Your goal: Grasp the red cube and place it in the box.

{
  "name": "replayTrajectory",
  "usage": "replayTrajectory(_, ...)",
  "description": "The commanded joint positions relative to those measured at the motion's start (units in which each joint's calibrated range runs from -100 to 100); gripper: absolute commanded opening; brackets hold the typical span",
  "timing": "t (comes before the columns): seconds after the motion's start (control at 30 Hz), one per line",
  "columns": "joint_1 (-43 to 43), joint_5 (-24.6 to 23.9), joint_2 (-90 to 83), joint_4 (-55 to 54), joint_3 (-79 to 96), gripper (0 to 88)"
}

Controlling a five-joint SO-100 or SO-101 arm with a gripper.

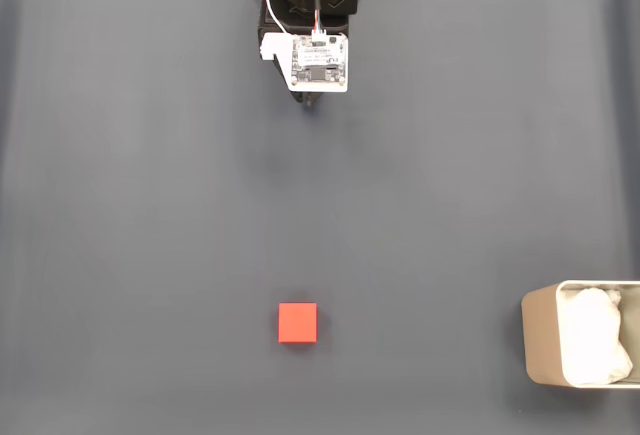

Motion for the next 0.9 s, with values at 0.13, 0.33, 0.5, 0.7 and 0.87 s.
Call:
replayTrajectory(0.13, 0.0, -0.1, 0.1, -2.6, 0.5, 0.0)
replayTrajectory(0.33, 0.4, 0.0, 0.8, -7.9, -0.3, 0.0)
replayTrajectory(0.5, 0.5, -0.5, 6.2, -16.2, -6.8, 0.0)
replayTrajectory(0.7, -0.1, -0.3, 16.3, -23.6, -22.0, 0.0)
replayTrajectory(0.87, -0.1, -0.2, 29.5, -22.4, -40.2, 0.0)
